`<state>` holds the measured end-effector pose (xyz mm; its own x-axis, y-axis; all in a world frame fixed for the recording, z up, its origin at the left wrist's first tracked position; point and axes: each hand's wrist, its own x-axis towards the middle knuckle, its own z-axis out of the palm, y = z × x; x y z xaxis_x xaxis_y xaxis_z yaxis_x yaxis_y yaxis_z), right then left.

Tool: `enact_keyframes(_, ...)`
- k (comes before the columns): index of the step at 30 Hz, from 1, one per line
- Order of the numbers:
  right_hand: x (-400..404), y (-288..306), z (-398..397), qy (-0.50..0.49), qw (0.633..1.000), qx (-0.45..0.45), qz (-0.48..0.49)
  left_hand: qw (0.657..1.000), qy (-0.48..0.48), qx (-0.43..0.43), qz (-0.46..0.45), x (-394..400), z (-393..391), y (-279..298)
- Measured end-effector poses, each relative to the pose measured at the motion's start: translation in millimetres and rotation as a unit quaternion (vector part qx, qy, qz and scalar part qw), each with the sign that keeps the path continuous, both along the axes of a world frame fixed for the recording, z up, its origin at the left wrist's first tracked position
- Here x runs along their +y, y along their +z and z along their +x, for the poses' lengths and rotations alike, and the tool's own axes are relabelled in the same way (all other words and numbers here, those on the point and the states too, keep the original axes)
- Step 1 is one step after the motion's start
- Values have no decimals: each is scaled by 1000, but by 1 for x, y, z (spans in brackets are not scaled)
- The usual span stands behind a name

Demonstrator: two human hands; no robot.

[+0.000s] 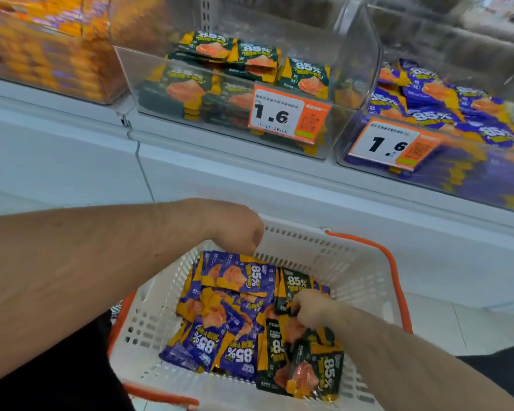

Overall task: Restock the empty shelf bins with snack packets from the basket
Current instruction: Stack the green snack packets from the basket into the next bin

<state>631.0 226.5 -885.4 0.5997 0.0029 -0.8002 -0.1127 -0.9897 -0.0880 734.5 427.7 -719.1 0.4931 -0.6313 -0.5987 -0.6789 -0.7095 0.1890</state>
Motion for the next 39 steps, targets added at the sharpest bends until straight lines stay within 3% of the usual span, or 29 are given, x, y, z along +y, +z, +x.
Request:
enact_keyframes(8, 12, 112, 66, -46, 972, -190, 126, 991, 111, 42, -54, 17, 14, 5)
enact_keyframes(13, 19, 167, 83, -168, 907, -249, 296, 976, 178, 104, -66, 32, 18, 19)
enact_keyframes(17, 29, 186, 78, -255, 829, -265, 422, 927, 265, 205, -170, 44, 25, 38)
enact_keyframes(20, 39, 196, 67, -307, 778, -278, 472, 873, 337, 194, -294, 55, 34, 60)
enact_keyframes(22, 45, 203, 62, -297, 768, -329, 462, 829, 377, 183, -372, 60, 39, 75)
enact_keyframes(25, 52, 219, 62, -248, 742, -422, 459, 785, 393, 153, -453, 63, 40, 92)
enact_keyframes(28, 54, 239, 70, -212, 720, -457, 477, 789, 376, 89, -479, 62, 38, 104)
enact_keyframes(32, 65, 257, 68, -180, 763, -395, 480, 776, 380, 31, -503, 57, 42, 109)
enact_keyframes(34, 71, 265, 69, -247, 725, -385, 516, 729, 393, -16, -560, 55, 43, 114)
enact_keyframes(36, 72, 277, 79, -352, 651, -407, 535, 660, 422, -117, -611, 59, 47, 120)
enact_keyframes(38, 68, 290, 99, -411, 603, -450, 515, 643, 428, -234, -591, 66, 50, 121)
enact_keyframes(39, 66, 296, 110, -425, 593, -469, 498, 658, 416, -284, -561, 68, 51, 120)
